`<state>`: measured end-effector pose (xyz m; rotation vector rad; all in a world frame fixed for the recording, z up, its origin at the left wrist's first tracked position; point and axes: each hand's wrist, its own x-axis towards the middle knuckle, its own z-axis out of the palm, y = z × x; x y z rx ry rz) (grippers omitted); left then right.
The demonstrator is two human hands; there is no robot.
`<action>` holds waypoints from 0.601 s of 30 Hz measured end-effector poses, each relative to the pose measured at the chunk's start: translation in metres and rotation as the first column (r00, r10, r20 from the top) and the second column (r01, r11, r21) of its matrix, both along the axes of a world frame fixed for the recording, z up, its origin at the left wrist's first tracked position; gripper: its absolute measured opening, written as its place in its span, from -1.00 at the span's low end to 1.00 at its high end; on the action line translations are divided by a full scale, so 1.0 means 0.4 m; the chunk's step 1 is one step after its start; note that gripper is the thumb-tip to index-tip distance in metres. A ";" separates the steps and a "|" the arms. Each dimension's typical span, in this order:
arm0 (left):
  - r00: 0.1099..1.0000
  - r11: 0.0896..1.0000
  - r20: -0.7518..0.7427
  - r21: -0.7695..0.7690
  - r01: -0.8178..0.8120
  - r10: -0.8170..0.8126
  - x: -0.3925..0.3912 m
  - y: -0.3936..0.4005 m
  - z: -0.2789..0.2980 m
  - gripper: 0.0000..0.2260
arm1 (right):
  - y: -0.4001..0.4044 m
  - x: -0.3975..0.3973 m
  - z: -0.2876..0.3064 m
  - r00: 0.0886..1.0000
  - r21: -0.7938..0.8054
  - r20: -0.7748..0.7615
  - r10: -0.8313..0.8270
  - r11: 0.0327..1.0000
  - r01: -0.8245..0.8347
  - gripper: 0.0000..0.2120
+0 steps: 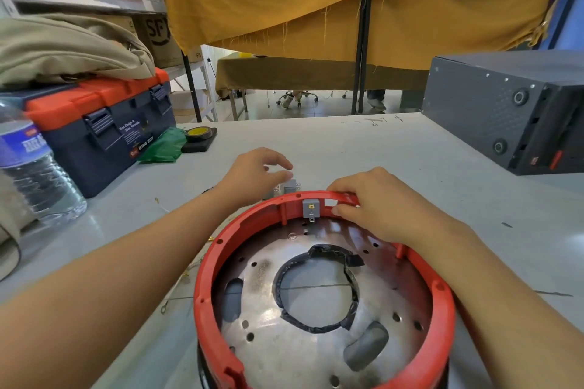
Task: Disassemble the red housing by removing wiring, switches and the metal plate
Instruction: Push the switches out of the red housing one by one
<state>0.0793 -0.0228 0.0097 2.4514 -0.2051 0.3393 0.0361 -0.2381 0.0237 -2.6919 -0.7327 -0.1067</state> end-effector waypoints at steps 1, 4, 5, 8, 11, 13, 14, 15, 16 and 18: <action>0.999 0.998 -0.036 -0.069 0.001 -0.004 -0.015 -0.006 0.010 -0.89 | 0.000 0.000 -0.001 1.000 -0.006 0.004 0.001 1.000 -0.001 -0.80; 0.992 0.992 -0.097 -0.105 0.069 -0.079 -0.065 -0.023 0.039 -0.92 | -0.001 0.000 -0.002 1.000 -0.018 0.015 -0.001 1.000 0.002 -0.80; 0.988 0.990 -0.105 -0.094 0.105 -0.115 -0.083 -0.026 0.046 -0.92 | -0.001 0.000 -0.002 1.000 -0.020 0.016 -0.002 1.000 0.002 -0.81; 0.978 0.984 -0.103 -0.002 0.180 -0.179 -0.127 -0.030 0.060 -0.96 | 0.000 -0.001 -0.001 1.000 -0.042 0.024 -0.007 0.999 0.008 -0.81; 0.978 0.978 -0.106 0.086 0.191 -0.182 -0.151 -0.034 0.063 -0.87 | 0.001 -0.005 0.001 1.000 -0.062 0.026 -0.013 0.998 0.014 -0.83; 0.984 0.979 -0.085 0.120 0.165 -0.155 -0.162 -0.045 0.061 -0.82 | 0.004 -0.009 0.002 0.999 -0.089 0.032 -0.027 0.996 0.030 -0.83; 0.988 0.980 -0.066 0.137 0.148 -0.140 -0.165 -0.052 0.059 -0.81 | 0.005 -0.011 0.002 0.999 -0.111 0.038 -0.036 0.993 0.040 -0.83; 0.991 0.979 -0.046 0.152 0.134 -0.128 -0.167 -0.060 0.055 -0.79 | 0.007 -0.014 0.002 0.998 -0.137 0.043 -0.046 0.989 0.052 -0.84; 0.993 0.978 -0.029 0.167 0.122 -0.119 -0.169 -0.067 0.052 -0.79 | 0.009 -0.017 0.001 0.997 -0.165 0.045 -0.055 0.984 0.062 -0.84; 0.994 0.974 -0.007 0.197 0.108 -0.108 -0.169 -0.079 0.048 -0.79 | 0.013 -0.023 0.001 0.997 -0.208 0.033 -0.070 0.975 0.075 -0.78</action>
